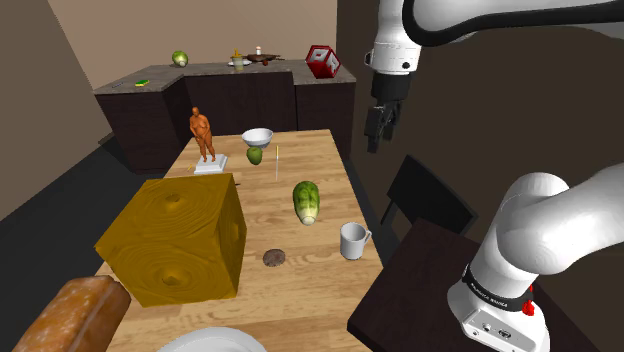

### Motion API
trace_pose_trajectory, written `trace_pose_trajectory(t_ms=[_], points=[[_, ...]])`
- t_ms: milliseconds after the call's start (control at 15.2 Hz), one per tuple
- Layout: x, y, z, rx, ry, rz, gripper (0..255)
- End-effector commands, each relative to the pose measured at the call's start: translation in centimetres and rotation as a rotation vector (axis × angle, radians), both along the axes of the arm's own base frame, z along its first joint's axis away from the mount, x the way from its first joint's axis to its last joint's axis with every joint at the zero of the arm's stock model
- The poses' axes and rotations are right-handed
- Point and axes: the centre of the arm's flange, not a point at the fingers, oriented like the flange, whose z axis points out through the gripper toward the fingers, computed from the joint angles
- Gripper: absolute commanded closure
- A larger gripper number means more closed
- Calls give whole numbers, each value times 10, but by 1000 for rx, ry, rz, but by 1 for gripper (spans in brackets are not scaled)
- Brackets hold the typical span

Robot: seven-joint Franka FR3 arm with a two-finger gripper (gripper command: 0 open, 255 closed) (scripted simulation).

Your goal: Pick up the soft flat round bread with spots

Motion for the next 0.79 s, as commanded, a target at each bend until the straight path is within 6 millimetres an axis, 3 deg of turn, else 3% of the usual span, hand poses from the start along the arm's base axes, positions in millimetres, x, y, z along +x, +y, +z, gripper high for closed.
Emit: trace_pose_trajectory(t_ms=[0, 726], points=[[0, 0, 0, 0, 0, 0, 0], [69, 51, -118, -23, -7, 44, 0]])
